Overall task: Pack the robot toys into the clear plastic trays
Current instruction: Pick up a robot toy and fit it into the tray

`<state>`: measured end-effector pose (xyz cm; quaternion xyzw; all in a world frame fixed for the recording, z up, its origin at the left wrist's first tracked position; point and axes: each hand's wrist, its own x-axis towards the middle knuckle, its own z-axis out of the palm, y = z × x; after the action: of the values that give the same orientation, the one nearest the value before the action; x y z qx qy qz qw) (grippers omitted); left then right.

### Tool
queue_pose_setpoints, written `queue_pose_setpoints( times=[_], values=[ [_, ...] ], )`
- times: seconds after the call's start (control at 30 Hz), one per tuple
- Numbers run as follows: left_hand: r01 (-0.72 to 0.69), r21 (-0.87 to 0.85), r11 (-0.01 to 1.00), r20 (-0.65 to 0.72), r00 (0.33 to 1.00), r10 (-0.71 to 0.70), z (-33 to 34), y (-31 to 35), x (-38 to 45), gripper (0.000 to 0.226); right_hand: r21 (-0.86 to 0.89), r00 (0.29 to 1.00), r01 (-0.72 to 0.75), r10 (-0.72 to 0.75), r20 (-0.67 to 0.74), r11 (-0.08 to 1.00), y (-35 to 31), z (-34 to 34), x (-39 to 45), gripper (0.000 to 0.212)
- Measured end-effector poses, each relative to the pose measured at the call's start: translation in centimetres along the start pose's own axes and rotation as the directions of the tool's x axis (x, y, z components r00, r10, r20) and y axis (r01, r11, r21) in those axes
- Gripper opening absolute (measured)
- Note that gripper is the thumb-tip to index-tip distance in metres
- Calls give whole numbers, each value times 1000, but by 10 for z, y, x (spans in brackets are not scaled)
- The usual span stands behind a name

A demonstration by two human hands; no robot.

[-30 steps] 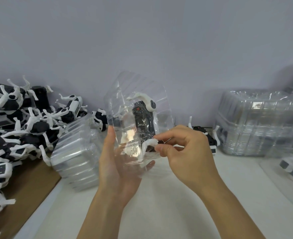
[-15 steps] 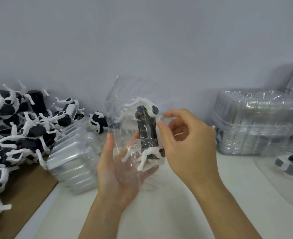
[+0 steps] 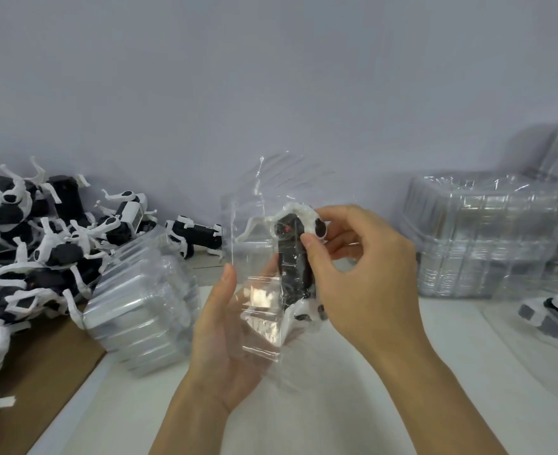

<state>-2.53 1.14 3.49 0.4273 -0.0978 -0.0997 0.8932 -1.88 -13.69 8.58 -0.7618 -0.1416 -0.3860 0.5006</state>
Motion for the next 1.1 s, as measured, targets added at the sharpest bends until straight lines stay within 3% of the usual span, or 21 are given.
queue_pose_setpoints(
  times=[0.23, 0.4, 0.6, 0.73, 0.8, 0.87, 0.97, 1.03, 1.1],
  values=[
    [64, -11, 998, 45, 997, -64, 0, 1, -1, 73, 50, 998, -60, 62, -29, 997, 4, -2, 0, 9],
    [51, 54, 997, -15, 999, -50, 0, -3, 2, 86, 124, 990, -127, 132, -38, 984, 9, -6, 2, 22],
    [3, 105, 994, -58, 998, 3, -5, 1, 1, 86, 156, 997, -81, 81, 9, 984, 8, -5, 0, 24],
    [-53, 230, 972, -76, 995, 72, 0, 2, 2, 66, 101, 990, -137, 132, 51, 985, 14, -3, -1, 19],
    [-117, 391, 913, -92, 982, 165, 6, 0, 4, 48, 73, 967, -239, 231, 109, 968, 20, -4, -1, 20],
    [-169, 586, 793, -90, 958, 271, 9, -3, 6, 47, 97, 917, -392, 381, 121, 915, 25, -7, 0, 24],
    [-186, 792, 582, -81, 913, 400, 7, -9, 7, 61, 381, 741, -649, 660, 123, 658, 27, -19, 9, 22],
    [-108, 880, 462, -114, 897, 427, 8, -12, 6, 67, 477, 656, -716, 725, 209, 511, 28, -31, 15, 32],
    [-55, 950, 306, -89, 895, 437, 9, -15, 4, 69, 423, 635, -753, 724, 269, 504, 30, -39, 17, 45]
  ],
)
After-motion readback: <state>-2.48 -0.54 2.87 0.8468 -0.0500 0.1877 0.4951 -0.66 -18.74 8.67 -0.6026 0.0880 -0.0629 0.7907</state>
